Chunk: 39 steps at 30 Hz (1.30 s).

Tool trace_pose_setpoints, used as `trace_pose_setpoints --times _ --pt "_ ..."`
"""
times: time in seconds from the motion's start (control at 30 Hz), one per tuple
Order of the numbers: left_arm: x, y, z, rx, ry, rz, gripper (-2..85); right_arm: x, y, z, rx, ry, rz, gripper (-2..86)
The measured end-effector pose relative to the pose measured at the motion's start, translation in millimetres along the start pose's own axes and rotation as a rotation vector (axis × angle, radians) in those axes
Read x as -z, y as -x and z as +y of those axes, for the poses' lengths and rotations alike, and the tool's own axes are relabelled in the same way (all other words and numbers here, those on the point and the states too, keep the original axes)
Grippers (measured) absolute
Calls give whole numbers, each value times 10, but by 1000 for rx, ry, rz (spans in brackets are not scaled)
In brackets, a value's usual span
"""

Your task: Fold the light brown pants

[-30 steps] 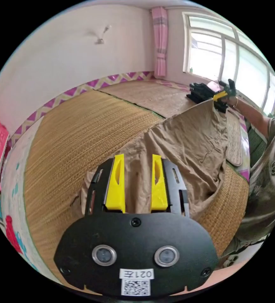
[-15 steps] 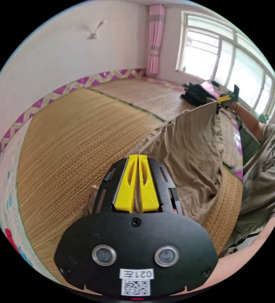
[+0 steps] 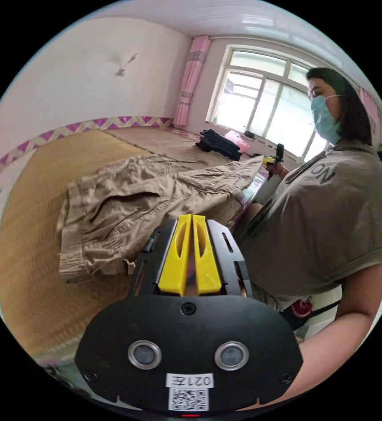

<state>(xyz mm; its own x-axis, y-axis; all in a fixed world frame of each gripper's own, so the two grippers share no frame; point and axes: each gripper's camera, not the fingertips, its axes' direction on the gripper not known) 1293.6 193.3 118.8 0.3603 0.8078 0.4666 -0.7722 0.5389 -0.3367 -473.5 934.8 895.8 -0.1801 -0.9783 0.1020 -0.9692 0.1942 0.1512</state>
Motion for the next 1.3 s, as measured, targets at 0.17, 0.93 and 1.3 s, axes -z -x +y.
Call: trace_pose_setpoints --times 0.17,0.93,1.3 --pt "-61 403 1259 278 -182 43 -9 -219 467 703 -170 79 -35 -9" --pt "-1244 1989 276 551 157 -53 -5 200 -1154 10 -515 139 402 -5" --pt "-1130 2200 1376 705 -28 115 -9 -46 -1753 -556 -520 414 472 -9"
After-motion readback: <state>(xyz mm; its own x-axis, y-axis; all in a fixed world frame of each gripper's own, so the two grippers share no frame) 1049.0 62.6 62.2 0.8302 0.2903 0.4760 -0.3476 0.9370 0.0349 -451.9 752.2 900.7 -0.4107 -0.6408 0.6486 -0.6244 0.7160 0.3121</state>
